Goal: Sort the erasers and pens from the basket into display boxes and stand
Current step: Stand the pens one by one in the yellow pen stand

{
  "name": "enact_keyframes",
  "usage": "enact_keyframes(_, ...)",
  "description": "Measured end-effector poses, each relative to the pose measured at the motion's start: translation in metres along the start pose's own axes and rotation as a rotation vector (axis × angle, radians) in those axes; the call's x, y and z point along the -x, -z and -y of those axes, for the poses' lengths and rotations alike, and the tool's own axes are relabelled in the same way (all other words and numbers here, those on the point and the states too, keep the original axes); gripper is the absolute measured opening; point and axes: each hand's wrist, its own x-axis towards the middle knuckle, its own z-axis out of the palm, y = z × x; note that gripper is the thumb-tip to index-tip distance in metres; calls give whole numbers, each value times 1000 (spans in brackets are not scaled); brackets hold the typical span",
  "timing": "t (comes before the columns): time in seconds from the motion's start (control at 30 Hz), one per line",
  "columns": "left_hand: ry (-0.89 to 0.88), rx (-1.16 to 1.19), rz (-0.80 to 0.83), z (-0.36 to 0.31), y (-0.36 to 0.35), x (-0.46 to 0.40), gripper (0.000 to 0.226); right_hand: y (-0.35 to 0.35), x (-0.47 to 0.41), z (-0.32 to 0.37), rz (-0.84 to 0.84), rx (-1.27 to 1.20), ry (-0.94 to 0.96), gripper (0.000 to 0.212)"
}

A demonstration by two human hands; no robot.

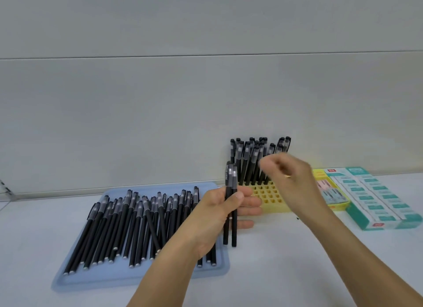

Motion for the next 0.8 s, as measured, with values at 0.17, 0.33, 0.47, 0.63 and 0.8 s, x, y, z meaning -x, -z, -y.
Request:
enact_keyframes(0.17, -9, -81, 88, -1, -14, -2, 26, 5, 3, 17, 158, -199, 3, 20)
enact_keyframes(0.33, -96, -107, -108, 3, -4, -5, 28, 39, -21, -4, -248, -81, 2, 15)
enact_keyframes(0.47, -113, -78, -183, 7, -2, -5, 27, 39, -31, -29, -229, 104, 7, 10)
enact_keyframes(0.63, -113, -71, -190, 9, 2, -2, 27, 29, -35, -45, -168, 167, 12, 10)
enact_keyframes(0.8, -108, -51, -188, 8, 3, 0, 27, 26, -45, -43, -144, 218, 9, 15)
